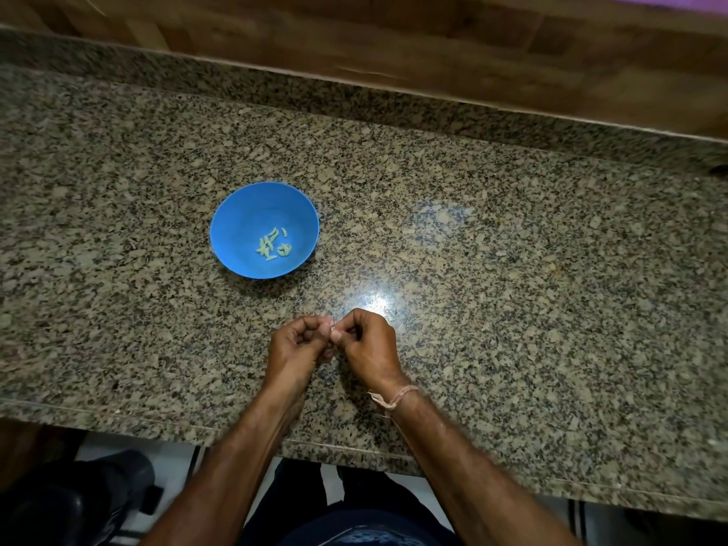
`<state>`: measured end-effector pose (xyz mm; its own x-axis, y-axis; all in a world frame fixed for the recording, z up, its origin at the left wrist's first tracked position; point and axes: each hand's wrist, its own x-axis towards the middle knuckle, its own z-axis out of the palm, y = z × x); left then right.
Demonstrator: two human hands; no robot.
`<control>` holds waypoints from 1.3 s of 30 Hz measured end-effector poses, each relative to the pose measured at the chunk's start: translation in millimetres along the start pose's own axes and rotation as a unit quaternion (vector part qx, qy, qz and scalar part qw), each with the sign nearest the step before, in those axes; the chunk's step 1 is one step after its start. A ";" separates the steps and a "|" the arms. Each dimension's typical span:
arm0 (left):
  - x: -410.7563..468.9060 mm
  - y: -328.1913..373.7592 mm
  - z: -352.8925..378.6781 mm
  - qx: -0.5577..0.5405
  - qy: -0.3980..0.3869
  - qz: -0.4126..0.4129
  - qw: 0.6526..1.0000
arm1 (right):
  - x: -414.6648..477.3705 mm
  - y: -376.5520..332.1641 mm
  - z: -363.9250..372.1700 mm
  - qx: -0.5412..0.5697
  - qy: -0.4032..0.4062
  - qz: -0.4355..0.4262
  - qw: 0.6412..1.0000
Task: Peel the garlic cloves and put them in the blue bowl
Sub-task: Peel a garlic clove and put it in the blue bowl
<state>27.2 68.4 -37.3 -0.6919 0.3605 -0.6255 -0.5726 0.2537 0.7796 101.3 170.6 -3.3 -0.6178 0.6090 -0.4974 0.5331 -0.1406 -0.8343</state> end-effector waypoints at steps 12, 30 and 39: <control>-5.3 0.4 14.2 -0.029 0.068 -0.036 0.997 | -2.6 2.0 10.8 -0.096 0.041 -0.044 0.994; -1.7 11.9 13.3 0.002 0.104 0.002 0.995 | 6.5 4.5 9.1 0.040 0.074 -0.027 0.996; 7.0 25.9 -3.2 0.289 0.130 0.181 0.931 | -4.1 28.8 -16.7 0.019 0.052 -0.046 0.997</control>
<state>6.2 74.6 -21.6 -0.9200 0.3049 -0.2461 -0.0015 0.6254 0.7803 128.8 177.0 -21.3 -0.5987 0.6982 -0.3925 0.4527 -0.1092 -0.8849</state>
